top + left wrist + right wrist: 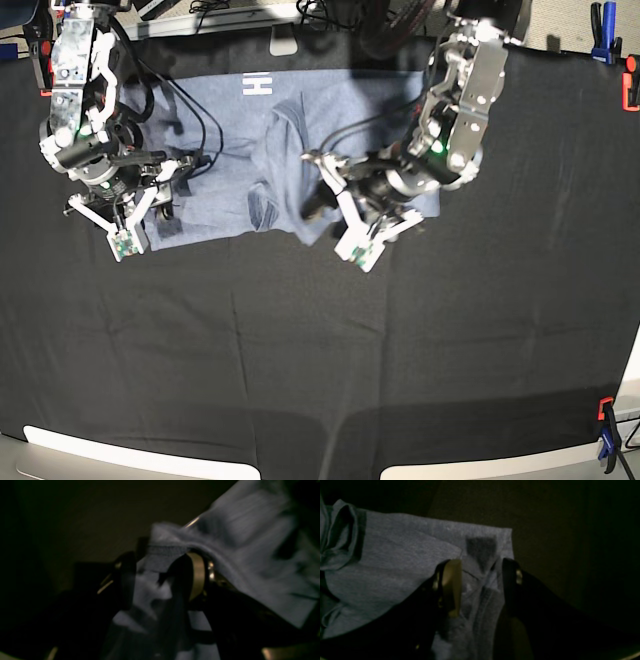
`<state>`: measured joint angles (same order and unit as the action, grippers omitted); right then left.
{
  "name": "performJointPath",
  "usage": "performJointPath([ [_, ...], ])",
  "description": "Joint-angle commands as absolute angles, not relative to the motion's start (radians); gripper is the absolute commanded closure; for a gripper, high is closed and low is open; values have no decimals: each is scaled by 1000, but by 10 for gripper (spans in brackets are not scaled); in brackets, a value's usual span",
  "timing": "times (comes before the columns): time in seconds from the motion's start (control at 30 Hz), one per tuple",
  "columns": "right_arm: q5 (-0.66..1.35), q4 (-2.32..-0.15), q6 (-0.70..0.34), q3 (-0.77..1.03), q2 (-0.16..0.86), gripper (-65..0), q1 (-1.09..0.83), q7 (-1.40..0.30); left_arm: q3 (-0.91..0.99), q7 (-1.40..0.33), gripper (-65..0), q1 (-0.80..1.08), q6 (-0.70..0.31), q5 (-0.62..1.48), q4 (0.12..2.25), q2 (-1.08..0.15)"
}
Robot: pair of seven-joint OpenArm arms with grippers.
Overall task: Layout the t-shirt on the table in an organized manner, then fold the t-shirt properly
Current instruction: 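Press and smooth the folded layer with the left gripper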
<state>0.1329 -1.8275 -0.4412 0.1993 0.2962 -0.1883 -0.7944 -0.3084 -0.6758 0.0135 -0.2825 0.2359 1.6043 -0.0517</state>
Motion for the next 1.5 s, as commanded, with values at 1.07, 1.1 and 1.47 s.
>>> performJointPath([
  [1.07,209,-1846,-437,205,309,-259,-177,-801,-393,-606,-275,-16,-314,96,1681,14],
  [1.1,210,-1846,-437,205,310,-259,-177,-801,-393,-619,-275,-17,-314,115,1716,13],
  [1.47,209,-1846,-437,206,311,-259,-177,-801,-393,-678,-275,-11,-314,138,1800,10],
])
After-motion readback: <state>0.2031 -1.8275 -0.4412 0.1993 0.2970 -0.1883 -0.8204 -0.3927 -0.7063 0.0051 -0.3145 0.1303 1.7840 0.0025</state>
